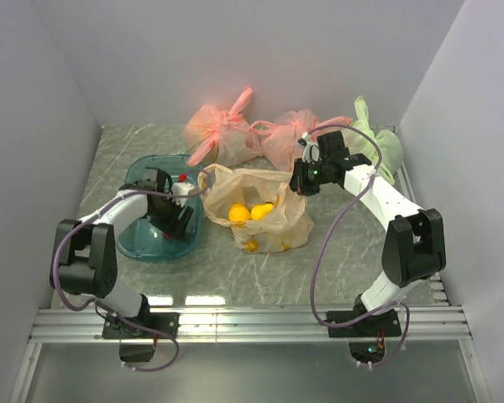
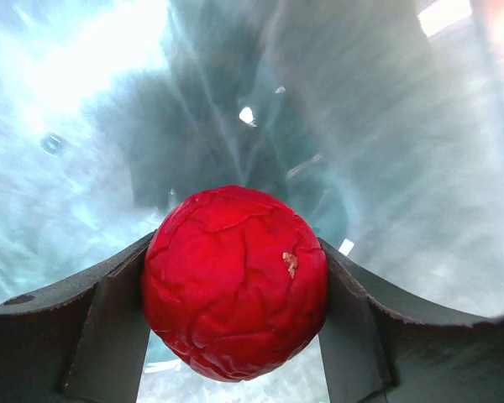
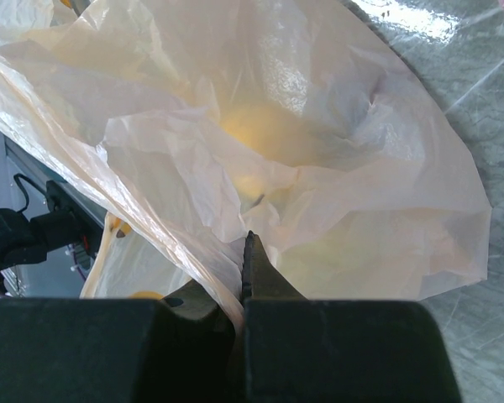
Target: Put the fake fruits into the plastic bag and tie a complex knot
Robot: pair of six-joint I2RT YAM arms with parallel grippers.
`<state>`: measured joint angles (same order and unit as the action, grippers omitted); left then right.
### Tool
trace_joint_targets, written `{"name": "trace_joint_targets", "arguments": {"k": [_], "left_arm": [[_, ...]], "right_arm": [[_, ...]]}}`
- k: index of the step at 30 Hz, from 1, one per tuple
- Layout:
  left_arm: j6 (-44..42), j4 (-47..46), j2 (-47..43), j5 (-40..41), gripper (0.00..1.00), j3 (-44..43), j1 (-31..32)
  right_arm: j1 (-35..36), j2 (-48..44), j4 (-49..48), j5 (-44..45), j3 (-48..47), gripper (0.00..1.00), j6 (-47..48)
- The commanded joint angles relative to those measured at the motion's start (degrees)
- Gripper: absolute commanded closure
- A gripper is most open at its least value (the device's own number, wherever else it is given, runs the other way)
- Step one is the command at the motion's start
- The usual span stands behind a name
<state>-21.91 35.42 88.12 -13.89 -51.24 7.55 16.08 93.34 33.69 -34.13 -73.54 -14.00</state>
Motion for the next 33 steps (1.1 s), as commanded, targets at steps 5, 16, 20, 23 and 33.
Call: {"name": "trace_joint_targets", "arguments": {"k": [5, 16, 20, 23, 33], "left_arm": [[2.3, 11.3, -8.0, -22.3, 0.48, -23.7, -0.2], [15.1, -6.7, 1.2, -19.9, 0.46, -27.5, 22.4], [17.8, -13.2, 7.3, -16.4, 0.39, -27.6, 24.9], [18.6, -13.7, 9.9, -16.0, 0.21, -29.7, 25.6], [15.1, -4.3, -2.7, -15.6, 0.01, -31.2, 23.9]], "right_arm": [[-0.6, -0.2, -0.6, -1.0, -1.6, 1.0, 0.3], [-0.5, 0.7, 0.6, -1.5, -3.4, 1.0, 1.1], [-0.6, 0.7, 0.9, -1.6, -3.7, 1.0, 1.6], [-0.5, 1.1, 1.3, -1.8, -4.1, 1.0, 1.9], [-0.6, 2.0, 1.5, -4.3, -5.4, 1.0, 2.1]]}}
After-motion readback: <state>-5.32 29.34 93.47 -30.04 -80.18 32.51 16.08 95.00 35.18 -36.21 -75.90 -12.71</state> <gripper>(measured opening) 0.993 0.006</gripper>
